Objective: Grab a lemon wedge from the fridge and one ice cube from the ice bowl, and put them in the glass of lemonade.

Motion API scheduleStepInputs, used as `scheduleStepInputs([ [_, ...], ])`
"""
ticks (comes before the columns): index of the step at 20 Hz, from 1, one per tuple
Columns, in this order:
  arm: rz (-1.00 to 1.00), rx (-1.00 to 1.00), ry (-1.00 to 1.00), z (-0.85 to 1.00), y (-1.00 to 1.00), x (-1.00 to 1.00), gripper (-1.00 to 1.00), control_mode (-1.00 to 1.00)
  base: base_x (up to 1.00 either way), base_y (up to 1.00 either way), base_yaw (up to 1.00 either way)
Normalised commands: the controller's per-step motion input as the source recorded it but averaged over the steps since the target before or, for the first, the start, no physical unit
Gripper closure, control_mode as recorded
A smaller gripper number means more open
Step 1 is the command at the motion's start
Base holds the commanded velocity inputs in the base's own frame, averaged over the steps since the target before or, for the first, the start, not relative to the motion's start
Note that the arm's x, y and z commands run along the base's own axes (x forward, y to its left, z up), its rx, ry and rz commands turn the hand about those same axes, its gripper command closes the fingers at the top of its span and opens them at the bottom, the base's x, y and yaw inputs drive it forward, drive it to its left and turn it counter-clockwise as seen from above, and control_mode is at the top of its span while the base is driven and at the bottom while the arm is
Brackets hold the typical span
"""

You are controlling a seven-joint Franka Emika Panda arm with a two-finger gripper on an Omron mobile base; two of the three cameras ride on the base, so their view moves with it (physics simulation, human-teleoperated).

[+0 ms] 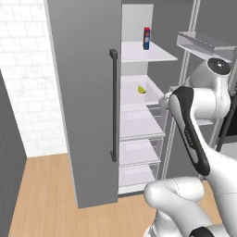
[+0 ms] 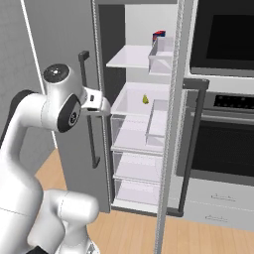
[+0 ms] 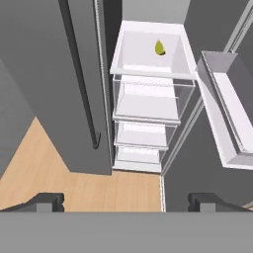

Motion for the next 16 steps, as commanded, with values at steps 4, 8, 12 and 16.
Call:
scheduleStepInputs([
  [4,0.0,0.0,0.01,0.01,0.0,-0.46,-1.0,-1.0,0.0,0.0,0.0],
  [8,-0.02,0.0,0.0,0.0,0.0,-0.36,-1.0,-1.0,0.0,0.0,0.0],
  [12,-0.06,0.0,0.0,0.0,0.0,-0.23,-1.0,-1.0,0.0,0.0,0.0],
  [16,0.0,0.0,0.0,0.0,0.0,0.0,-1.0,-1.0,0.0,0.0,0.0],
])
